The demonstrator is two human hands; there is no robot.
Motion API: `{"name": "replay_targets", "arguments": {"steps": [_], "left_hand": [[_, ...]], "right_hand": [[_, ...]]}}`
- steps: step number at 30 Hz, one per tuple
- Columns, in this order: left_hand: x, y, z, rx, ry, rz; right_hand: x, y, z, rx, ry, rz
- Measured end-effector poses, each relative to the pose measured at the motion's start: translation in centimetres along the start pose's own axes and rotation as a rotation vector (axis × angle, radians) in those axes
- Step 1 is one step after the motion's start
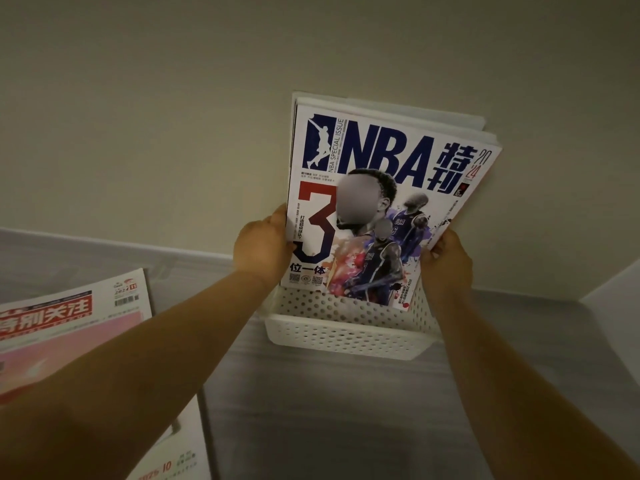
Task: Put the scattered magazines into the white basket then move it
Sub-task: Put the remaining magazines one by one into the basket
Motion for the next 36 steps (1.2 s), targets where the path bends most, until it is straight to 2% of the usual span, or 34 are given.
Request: {"name": "replay_targets", "arguments": {"steps": [3, 7, 11, 14, 18, 22, 25, 28, 30, 34, 36], "left_hand": [[0.0, 0.2, -0.3, 0.042, 0.004, 0.031], [0.3, 1.4, -2.4, 0.122, 0.057, -0.073], [1.2, 4.2, -7.7, 0.117, 0.077, -0.213], [3.3, 6.7, -13.8, 0.154, 0.16, -0.263], [6.9, 9.1, -23.0, 0.252, 0.321, -0.312], [9.3, 10.8, -30.6, 0.283, 0.48, -0.363], [9.1, 11.7, -34.7, 0.299, 0.425, -0.396], [7.5, 11.9, -36.9, 0.321, 0.304, -0.323], [7.0, 11.8, -37.5, 0.339, 0.326, -0.324], [6.9, 12.7, -37.0, 0.4, 0.526, -0.599], [7.2, 13.6, -36.5, 0.35, 0.648, -0.798]], "right_hand": [[0.1, 0.1, -0.1, 0.034, -0.028, -0.054], [0.5, 1.4, -1.2, 0.058, -0.082, -0.046], [1.9, 3.7, -5.1, 0.03, 0.015, -0.012], [2.7, 5.4, -10.7, 0.05, 0.068, -0.011], [2.1, 6.2, -19.9, 0.26, 0.106, -0.116], [0.4, 5.4, -28.3, 0.549, 0.238, -0.309], [0.4, 5.6, -32.8, 0.666, 0.338, -0.535], [0.8, 5.7, -34.6, 0.56, 0.421, -0.614], [0.4, 5.6, -34.7, 0.561, 0.393, -0.585], [-1.6, 4.7, -34.7, 0.626, 0.362, -0.571], [-1.9, 4.4, -34.6, 0.634, 0.35, -0.587]]}}
Point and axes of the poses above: each hand's wrist, its own z-axis towards the middle knuckle, its own y-axis out of the back of the hand, x = y × z, the point moved 1 cm from there along z, towards the middle knuckle
